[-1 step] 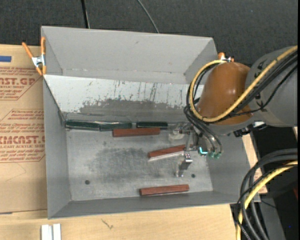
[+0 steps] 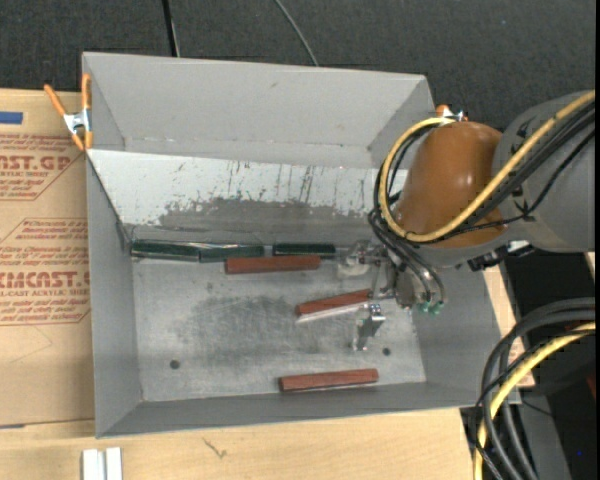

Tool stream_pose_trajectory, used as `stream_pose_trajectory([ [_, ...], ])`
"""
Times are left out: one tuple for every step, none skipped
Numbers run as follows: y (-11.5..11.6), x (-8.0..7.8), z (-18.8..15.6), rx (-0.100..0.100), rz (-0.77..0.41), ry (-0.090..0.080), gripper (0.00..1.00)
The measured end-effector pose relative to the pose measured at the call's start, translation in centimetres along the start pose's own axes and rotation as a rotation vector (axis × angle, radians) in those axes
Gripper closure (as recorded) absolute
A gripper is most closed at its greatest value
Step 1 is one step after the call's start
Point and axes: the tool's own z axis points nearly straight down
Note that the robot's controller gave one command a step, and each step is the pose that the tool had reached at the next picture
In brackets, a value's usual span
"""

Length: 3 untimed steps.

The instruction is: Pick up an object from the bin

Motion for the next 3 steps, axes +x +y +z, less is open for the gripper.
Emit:
stream_pose_trajectory([
  [-0.6,-2.4,5.5,-0.001,0.031,-0.008,0.00],
  [-1.6,-3.2,7.9,-0.010,0.041,-0.011,0.00],
  [-1.3,-3.1,7.5,0.001,0.059,-0.012,0.00],
])
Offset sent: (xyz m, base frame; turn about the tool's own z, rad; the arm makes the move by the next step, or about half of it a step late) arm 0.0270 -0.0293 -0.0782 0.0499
